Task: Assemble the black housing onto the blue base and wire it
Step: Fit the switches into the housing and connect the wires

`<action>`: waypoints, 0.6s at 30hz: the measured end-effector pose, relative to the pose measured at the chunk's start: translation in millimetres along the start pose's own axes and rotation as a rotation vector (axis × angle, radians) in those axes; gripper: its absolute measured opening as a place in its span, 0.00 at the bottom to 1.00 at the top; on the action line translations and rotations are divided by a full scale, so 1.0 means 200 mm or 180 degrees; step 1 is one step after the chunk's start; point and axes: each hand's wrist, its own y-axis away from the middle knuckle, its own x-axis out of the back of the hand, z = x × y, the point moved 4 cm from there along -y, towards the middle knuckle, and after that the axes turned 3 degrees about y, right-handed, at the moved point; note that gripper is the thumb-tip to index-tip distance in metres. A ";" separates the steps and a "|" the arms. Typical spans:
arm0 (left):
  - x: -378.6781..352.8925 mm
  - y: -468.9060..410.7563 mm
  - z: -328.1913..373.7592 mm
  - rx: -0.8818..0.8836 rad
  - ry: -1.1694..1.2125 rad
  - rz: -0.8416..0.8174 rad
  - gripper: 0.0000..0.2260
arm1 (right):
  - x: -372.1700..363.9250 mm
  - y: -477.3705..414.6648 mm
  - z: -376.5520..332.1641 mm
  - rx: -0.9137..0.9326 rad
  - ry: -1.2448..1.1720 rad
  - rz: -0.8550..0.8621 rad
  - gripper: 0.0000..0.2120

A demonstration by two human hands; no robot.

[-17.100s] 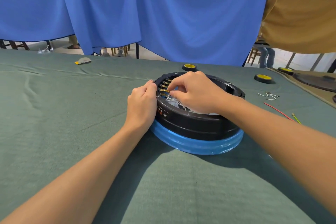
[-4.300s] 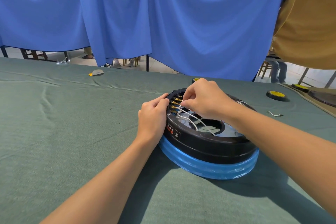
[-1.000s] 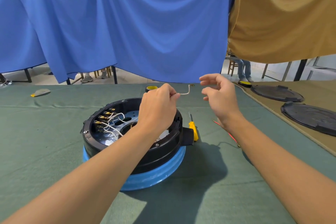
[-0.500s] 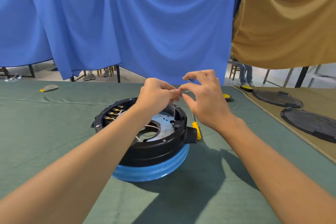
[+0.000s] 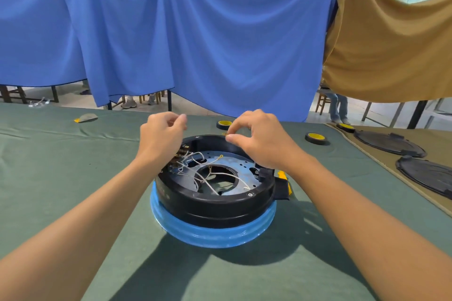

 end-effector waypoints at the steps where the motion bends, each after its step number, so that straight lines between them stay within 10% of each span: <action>1: 0.02 0.00 -0.04 0.0132 0.0058 0.0085 0.12 | -0.02 -0.01 -0.01 -0.0020 -0.0021 -0.0131 0.06; 18: -0.04 -0.02 -0.24 0.0908 0.0580 -0.0411 0.13 | -0.32 -0.20 -0.07 -0.0345 -0.0086 -0.0630 0.04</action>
